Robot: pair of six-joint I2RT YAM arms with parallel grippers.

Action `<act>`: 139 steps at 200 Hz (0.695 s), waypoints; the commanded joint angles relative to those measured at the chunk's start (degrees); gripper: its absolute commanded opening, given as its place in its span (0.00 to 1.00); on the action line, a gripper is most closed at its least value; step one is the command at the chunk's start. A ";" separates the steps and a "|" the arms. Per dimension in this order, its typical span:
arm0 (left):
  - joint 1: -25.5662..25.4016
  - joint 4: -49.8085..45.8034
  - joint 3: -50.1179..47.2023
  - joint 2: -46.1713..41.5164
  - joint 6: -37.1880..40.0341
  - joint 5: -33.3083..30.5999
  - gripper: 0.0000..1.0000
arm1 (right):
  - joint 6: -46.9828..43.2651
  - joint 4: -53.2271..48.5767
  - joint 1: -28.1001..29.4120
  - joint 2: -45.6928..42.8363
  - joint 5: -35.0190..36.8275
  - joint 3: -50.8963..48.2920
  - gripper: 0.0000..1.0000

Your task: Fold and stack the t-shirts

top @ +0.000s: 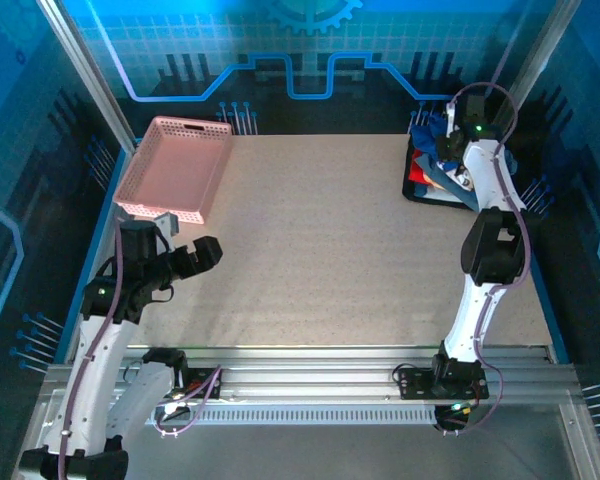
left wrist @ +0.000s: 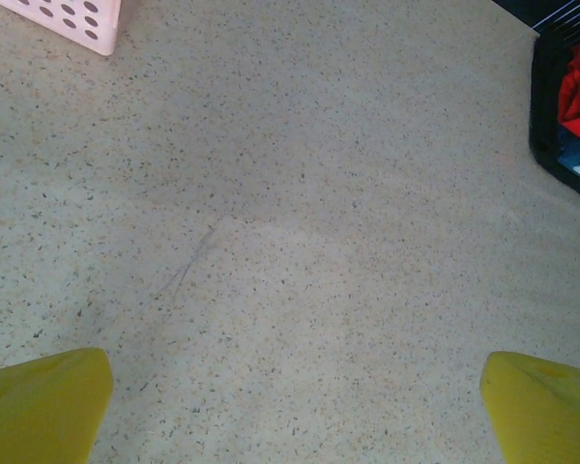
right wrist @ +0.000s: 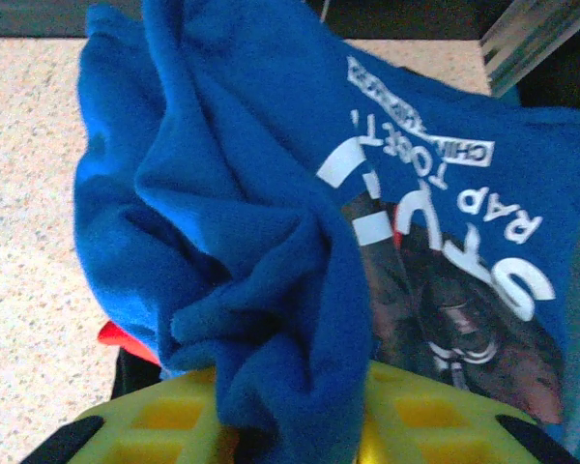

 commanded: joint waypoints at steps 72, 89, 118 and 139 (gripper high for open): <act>0.46 -0.83 -1.20 -2.29 -0.93 -0.60 0.99 | -0.46 -6.05 6.37 7.97 0.91 1.66 0.55; 0.46 -1.12 -1.20 -2.55 -0.92 -0.60 0.99 | 0.70 -7.60 5.77 6.72 -3.92 2.17 0.65; 0.46 -1.03 -1.47 -2.86 -0.92 -0.59 0.99 | -0.01 -5.33 5.59 -1.17 -15.36 -2.15 0.78; 0.55 -0.70 -1.70 -3.00 -1.01 -0.64 0.99 | 0.56 -1.95 3.84 -8.07 -25.91 -8.51 0.86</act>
